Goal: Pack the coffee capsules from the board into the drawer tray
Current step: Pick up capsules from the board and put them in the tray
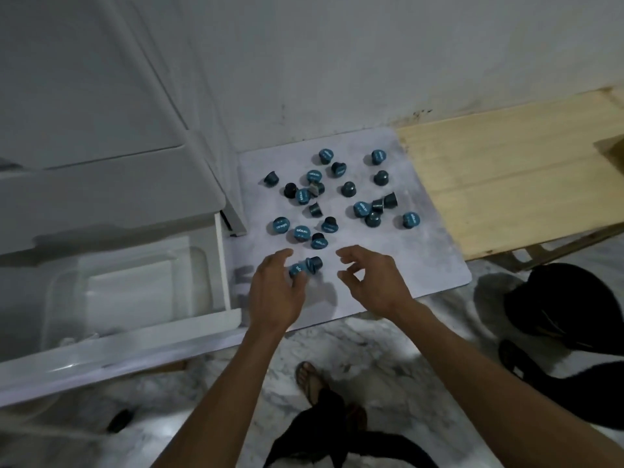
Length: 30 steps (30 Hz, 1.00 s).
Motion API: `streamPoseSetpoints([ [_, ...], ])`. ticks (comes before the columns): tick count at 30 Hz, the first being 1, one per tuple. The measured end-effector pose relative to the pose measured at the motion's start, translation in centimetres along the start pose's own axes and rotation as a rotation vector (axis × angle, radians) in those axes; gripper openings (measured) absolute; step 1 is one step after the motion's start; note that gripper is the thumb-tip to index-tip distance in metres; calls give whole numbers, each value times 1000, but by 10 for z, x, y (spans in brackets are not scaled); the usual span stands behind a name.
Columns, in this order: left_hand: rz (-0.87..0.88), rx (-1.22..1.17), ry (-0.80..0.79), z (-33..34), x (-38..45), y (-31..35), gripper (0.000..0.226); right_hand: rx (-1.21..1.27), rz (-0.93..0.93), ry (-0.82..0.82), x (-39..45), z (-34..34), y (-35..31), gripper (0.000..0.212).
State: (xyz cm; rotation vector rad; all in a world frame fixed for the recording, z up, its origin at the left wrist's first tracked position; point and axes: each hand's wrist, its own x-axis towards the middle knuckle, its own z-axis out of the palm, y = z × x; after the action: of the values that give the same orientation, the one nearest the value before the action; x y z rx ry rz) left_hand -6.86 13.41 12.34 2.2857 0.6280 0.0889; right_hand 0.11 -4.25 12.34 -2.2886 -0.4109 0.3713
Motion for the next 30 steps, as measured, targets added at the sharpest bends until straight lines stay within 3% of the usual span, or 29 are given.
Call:
streamPoseSetpoints([
  [7,-80,33,-10,41,17,-44,53,-232,-190,-230,47,43,14,45],
  [12,-105,-21,24,63,18,-53,50,-271,-335,-225,60,66,43,42],
  [18,-74,9,163,81,18,-49,41,-273,-496,-44,69,74,62,22],
  [22,-5,25,224,96,19,-58,34,-226,-468,32,72,75,78,16],
  [30,101,-37,406,116,16,-68,29,-42,-455,186,69,72,110,27],
])
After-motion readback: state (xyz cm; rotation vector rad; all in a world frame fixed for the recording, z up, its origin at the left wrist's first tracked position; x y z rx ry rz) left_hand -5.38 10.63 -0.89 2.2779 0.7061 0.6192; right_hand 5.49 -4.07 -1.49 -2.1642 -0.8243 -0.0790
